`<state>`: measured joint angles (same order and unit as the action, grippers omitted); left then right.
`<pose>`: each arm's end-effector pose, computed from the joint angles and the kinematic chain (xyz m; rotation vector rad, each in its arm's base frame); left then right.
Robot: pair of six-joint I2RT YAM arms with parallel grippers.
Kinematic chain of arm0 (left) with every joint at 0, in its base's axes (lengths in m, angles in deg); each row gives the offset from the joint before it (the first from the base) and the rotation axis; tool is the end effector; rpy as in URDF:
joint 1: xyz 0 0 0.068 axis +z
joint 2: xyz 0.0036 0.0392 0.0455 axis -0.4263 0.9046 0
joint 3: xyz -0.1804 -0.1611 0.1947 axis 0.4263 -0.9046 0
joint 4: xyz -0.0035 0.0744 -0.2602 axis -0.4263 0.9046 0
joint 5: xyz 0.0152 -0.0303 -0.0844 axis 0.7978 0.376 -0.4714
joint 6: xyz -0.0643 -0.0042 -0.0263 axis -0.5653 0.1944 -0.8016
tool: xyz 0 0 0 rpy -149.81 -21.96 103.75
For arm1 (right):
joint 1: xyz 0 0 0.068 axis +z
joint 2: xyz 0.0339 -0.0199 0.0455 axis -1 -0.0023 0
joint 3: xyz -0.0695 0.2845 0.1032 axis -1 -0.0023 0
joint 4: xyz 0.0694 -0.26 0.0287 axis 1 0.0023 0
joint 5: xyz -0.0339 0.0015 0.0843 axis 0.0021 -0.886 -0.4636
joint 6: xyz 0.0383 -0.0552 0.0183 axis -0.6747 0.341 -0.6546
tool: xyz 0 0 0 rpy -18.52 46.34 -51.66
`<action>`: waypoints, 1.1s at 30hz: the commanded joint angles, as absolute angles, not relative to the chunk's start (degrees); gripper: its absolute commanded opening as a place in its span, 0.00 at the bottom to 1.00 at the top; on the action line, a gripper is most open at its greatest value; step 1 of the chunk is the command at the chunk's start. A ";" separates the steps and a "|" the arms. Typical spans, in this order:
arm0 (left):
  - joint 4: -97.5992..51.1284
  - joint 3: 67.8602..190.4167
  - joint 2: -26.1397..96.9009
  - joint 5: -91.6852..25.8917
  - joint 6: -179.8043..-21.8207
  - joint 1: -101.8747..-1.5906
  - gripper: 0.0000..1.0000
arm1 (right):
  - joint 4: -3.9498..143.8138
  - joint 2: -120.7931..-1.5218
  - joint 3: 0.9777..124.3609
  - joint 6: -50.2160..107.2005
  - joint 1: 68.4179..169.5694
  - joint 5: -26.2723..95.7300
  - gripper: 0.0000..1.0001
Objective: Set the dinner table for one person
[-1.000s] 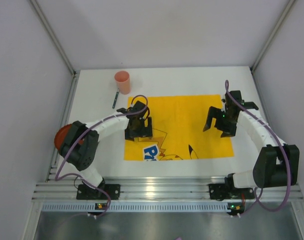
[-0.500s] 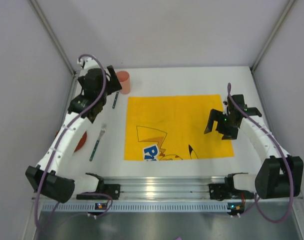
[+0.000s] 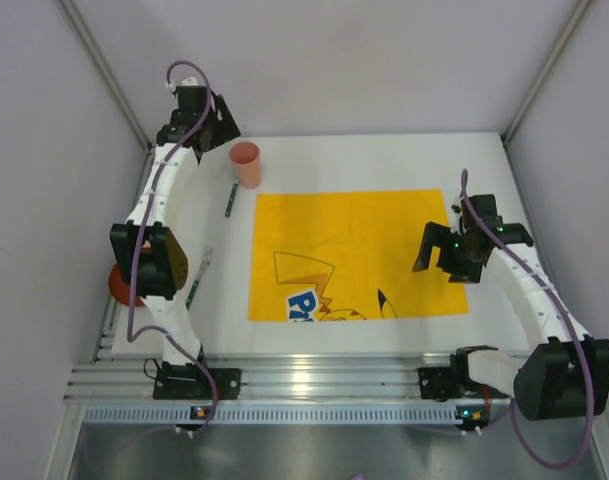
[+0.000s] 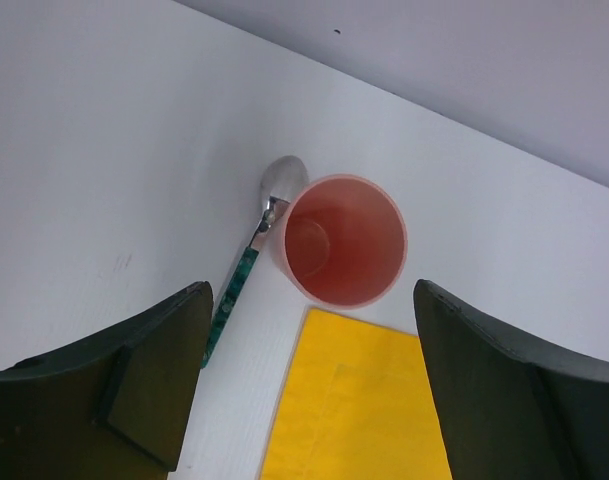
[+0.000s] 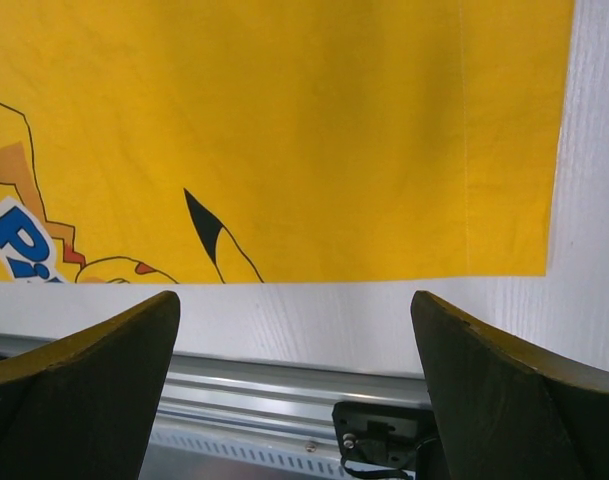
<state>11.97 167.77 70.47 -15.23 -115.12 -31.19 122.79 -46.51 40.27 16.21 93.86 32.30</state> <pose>0.4879 -0.0416 0.3882 -0.4641 2.0873 -0.1505 0.2109 0.0246 0.2722 0.3126 2.7389 0.3518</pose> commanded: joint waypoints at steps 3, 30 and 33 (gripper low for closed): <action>13.32 174.82 75.80 -21.64 -116.48 -28.14 0.87 | 123.57 -45.55 39.95 16.41 93.21 33.49 1.00; 17.71 179.57 83.91 -25.43 -112.88 -29.44 0.00 | 121.89 -55.13 47.49 18.87 93.38 31.47 1.00; 18.68 179.40 80.39 -25.08 -111.83 -33.47 0.00 | 123.47 -57.76 55.83 19.84 93.47 30.69 1.00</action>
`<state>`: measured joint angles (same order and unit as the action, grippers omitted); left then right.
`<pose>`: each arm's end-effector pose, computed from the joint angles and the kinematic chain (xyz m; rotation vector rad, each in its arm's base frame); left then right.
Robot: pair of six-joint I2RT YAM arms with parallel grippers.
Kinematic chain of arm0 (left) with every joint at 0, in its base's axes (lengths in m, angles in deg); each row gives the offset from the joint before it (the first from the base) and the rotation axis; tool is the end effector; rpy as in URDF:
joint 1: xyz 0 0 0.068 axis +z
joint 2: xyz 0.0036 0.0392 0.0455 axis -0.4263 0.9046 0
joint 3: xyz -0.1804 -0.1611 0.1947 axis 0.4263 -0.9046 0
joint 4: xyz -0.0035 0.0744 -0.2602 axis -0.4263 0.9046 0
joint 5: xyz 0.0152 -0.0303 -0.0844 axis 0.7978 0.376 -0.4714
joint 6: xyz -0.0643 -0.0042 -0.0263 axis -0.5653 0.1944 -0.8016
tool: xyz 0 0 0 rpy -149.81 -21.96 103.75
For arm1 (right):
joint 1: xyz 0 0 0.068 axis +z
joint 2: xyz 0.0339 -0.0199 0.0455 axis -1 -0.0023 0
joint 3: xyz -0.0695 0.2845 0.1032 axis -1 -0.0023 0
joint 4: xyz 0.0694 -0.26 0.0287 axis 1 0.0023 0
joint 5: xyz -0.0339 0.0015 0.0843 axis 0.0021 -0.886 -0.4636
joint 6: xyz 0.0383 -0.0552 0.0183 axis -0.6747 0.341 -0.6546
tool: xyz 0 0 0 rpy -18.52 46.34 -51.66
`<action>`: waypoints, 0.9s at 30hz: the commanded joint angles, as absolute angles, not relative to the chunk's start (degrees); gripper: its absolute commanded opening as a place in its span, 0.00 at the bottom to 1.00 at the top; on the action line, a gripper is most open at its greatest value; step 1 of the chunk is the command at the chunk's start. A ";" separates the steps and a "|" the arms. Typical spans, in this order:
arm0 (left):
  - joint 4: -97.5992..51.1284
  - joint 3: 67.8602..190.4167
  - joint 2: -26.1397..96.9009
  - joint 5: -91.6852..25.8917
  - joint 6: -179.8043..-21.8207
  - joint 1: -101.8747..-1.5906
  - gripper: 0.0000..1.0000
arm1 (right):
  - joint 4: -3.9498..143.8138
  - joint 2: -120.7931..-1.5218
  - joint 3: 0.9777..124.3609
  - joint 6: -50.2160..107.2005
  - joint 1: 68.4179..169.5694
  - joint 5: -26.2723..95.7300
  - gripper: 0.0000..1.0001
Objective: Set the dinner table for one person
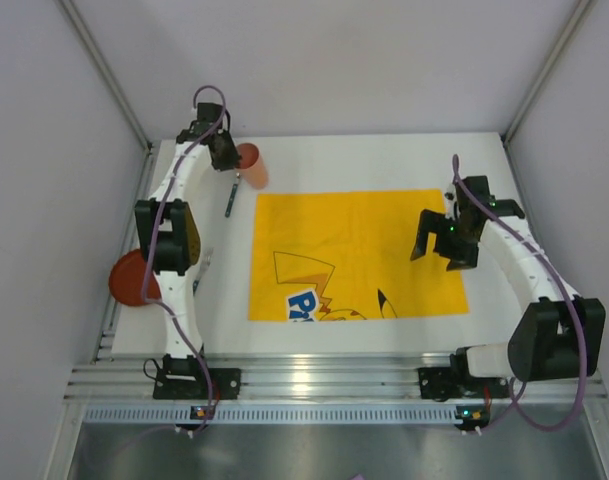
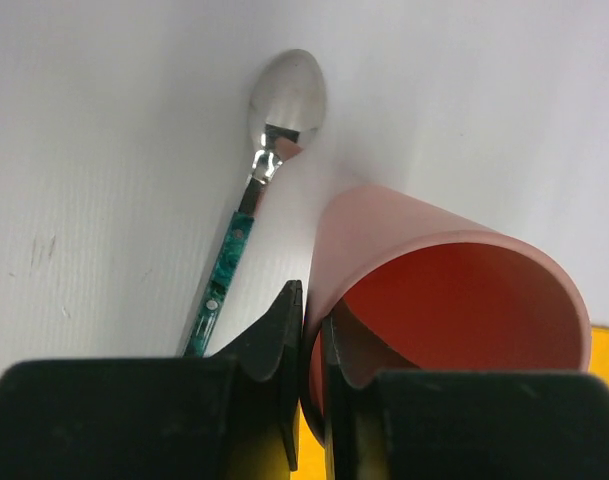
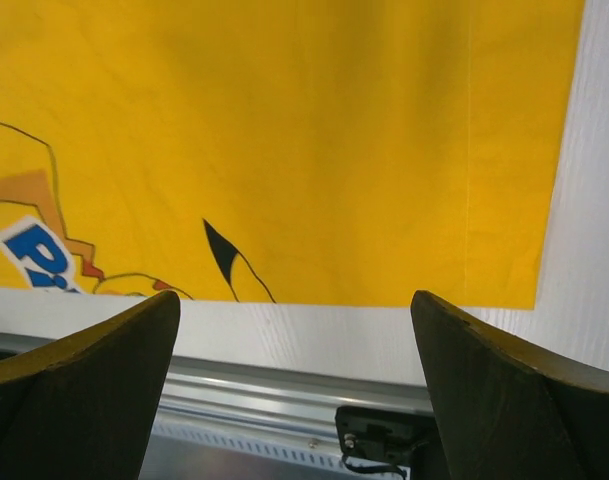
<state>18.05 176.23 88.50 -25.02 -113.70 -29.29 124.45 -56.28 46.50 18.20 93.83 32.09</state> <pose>0.5549 -0.0397 0.2709 -0.4276 2.3921 -0.2350 0.2481 0.0272 0.2684 0.2850 2.8303 0.3345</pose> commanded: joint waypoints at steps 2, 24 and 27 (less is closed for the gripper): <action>19.82 178.96 78.02 -22.62 -109.81 -38.56 0.00 | 124.00 -59.78 63.19 18.79 94.52 27.89 1.00; 37.31 180.80 67.38 -12.15 -112.08 -74.01 0.00 | 118.73 -68.58 70.19 7.01 112.89 33.04 0.95; 38.19 182.21 66.41 -12.77 -114.36 -76.12 0.00 | 119.26 -67.97 66.93 6.57 113.77 36.39 0.66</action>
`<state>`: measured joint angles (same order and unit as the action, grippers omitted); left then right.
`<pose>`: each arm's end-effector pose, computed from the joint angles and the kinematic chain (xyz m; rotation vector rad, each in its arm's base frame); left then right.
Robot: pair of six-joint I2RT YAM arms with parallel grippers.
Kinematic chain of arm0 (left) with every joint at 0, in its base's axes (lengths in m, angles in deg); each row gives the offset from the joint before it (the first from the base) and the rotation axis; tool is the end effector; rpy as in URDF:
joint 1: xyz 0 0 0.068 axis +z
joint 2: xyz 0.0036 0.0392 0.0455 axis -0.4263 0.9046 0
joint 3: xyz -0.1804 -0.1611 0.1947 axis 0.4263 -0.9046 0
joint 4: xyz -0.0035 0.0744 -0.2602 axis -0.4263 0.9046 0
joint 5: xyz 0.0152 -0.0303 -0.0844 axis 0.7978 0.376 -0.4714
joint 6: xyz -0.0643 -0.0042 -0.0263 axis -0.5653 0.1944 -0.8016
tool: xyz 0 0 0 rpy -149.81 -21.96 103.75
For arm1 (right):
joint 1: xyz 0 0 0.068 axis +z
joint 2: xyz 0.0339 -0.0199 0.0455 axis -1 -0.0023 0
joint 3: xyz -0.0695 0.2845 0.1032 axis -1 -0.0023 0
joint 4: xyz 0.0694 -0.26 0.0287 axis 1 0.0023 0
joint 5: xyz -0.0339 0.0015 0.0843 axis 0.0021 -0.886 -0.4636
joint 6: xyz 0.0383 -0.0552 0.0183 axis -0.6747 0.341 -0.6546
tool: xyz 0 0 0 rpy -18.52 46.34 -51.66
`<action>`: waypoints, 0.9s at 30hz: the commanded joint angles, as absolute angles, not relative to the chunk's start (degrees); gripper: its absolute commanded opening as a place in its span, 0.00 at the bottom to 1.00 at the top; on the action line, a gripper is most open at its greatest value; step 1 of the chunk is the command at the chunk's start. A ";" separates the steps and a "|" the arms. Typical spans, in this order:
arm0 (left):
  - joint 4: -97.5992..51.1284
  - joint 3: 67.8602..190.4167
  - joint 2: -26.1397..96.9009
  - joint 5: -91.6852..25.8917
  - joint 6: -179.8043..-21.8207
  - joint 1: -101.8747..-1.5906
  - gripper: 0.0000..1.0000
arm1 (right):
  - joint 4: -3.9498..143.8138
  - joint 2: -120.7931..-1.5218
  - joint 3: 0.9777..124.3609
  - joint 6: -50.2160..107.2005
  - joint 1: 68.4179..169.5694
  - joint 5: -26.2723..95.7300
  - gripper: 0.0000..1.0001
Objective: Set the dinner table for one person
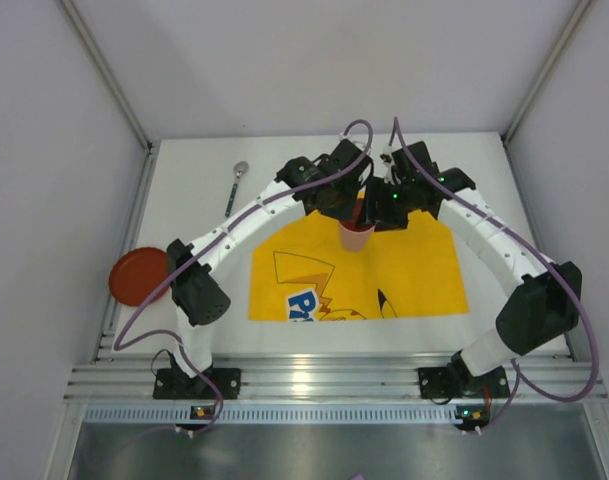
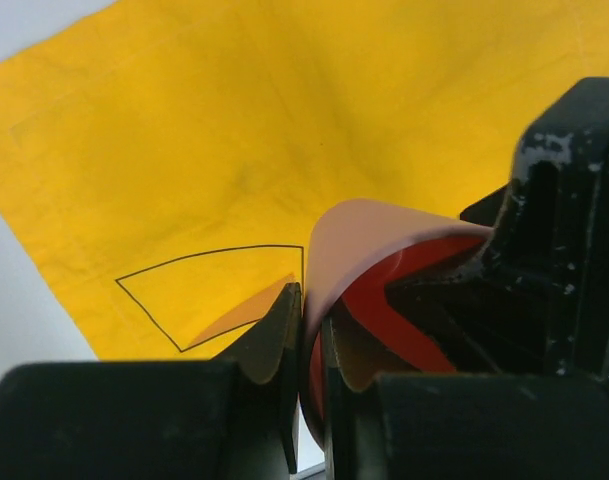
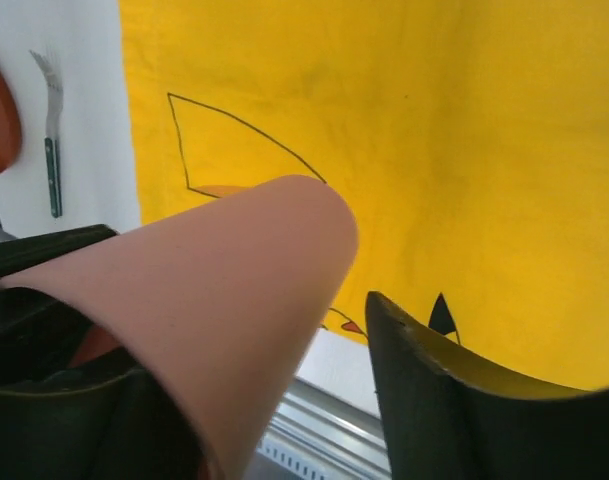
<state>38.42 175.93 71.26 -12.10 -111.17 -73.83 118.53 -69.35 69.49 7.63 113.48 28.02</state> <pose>0.3096 -0.3326 0.3874 0.4770 2.4190 -0.2706 0.3135 0.1523 0.3388 -0.0078 2.6406 0.6484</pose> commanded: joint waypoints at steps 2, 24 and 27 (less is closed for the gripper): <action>38.19 181.60 65.27 -13.38 -115.95 -77.17 0.00 | 119.35 -67.44 65.70 6.13 114.30 37.62 0.28; 34.43 162.89 58.07 -9.69 -116.22 -63.30 0.94 | 128.84 -82.45 87.57 17.37 95.68 50.11 0.00; 33.28 159.63 57.36 -11.10 -115.69 -59.52 0.93 | 128.84 -87.63 92.32 17.90 94.44 49.75 0.00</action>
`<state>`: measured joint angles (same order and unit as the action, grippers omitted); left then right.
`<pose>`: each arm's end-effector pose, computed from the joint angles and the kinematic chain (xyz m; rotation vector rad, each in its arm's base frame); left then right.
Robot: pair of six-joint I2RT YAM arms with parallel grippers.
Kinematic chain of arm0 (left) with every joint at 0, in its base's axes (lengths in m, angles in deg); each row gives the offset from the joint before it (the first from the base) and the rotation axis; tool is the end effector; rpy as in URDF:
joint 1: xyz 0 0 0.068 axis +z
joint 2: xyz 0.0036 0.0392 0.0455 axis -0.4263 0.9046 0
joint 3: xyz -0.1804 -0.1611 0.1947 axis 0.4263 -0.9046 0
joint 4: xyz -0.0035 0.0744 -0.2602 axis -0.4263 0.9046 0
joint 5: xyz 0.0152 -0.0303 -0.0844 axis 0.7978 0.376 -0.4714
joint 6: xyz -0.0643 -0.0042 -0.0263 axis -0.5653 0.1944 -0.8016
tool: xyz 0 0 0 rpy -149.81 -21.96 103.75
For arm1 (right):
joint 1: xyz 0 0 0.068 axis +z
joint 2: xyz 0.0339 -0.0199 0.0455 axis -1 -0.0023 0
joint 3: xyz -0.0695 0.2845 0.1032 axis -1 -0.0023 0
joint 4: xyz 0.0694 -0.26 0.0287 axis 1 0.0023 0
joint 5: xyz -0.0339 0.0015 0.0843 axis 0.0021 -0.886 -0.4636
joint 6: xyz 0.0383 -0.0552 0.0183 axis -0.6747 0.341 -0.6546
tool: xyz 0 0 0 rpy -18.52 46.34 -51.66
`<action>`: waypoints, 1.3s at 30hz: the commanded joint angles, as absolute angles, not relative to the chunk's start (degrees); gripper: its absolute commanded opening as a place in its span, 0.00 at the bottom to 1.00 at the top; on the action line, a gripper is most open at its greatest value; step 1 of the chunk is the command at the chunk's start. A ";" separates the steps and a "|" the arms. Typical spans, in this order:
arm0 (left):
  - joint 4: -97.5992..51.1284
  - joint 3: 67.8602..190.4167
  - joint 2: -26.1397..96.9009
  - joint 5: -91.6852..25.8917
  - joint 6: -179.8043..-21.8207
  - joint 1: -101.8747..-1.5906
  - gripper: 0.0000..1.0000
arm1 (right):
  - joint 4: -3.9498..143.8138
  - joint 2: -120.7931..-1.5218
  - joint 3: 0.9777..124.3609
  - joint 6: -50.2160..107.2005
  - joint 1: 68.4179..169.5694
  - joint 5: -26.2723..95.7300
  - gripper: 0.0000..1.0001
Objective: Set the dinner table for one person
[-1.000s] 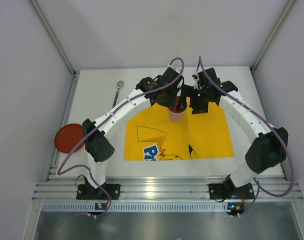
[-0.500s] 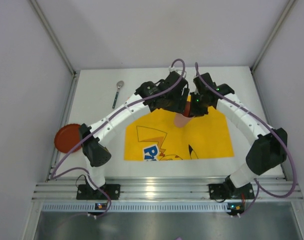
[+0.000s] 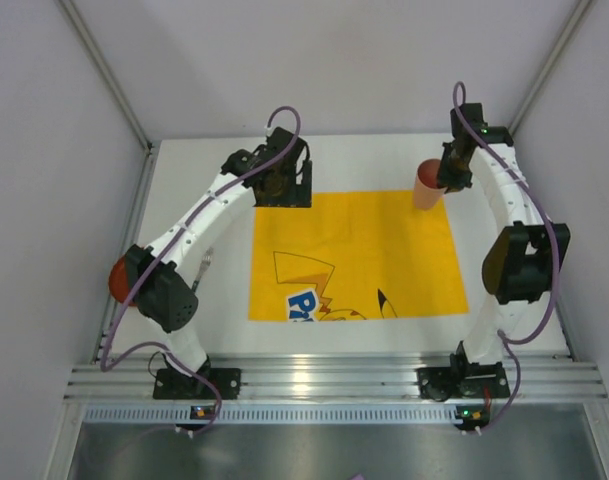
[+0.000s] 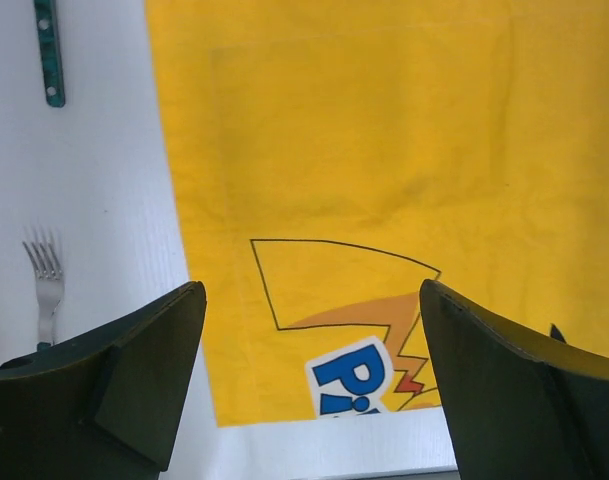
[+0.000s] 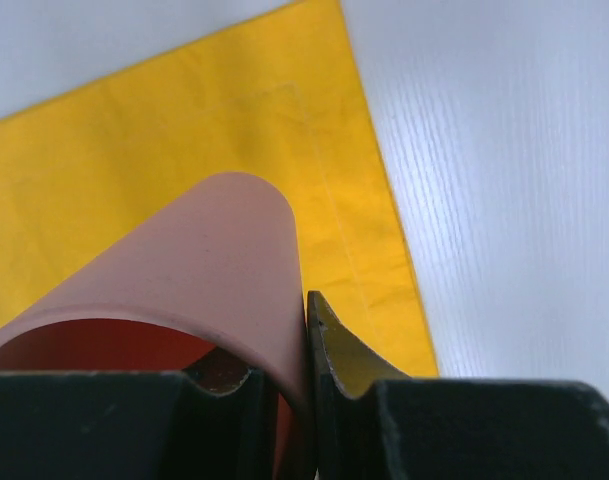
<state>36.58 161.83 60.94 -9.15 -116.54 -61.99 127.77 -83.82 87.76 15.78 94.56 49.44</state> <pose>0.3324 -0.2294 0.3842 0.0938 2.4657 -0.1430 0.4109 0.0266 0.3398 0.3805 2.6020 -0.0185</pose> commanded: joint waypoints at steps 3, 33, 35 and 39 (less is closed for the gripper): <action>31.87 157.43 57.62 -11.89 -114.72 -56.18 0.92 | 128.84 -92.56 95.22 17.99 94.26 49.84 0.00; 17.63 169.73 87.75 -16.10 -103.47 -29.63 0.84 | 130.24 -74.04 86.36 13.33 95.58 38.24 0.86; 17.80 170.78 89.43 -16.81 -103.38 -29.10 0.82 | 131.56 -71.41 85.48 13.60 95.58 38.15 0.86; 17.81 171.23 92.51 -17.95 -103.12 -28.92 0.80 | 133.41 -68.15 83.20 15.18 95.49 39.47 0.86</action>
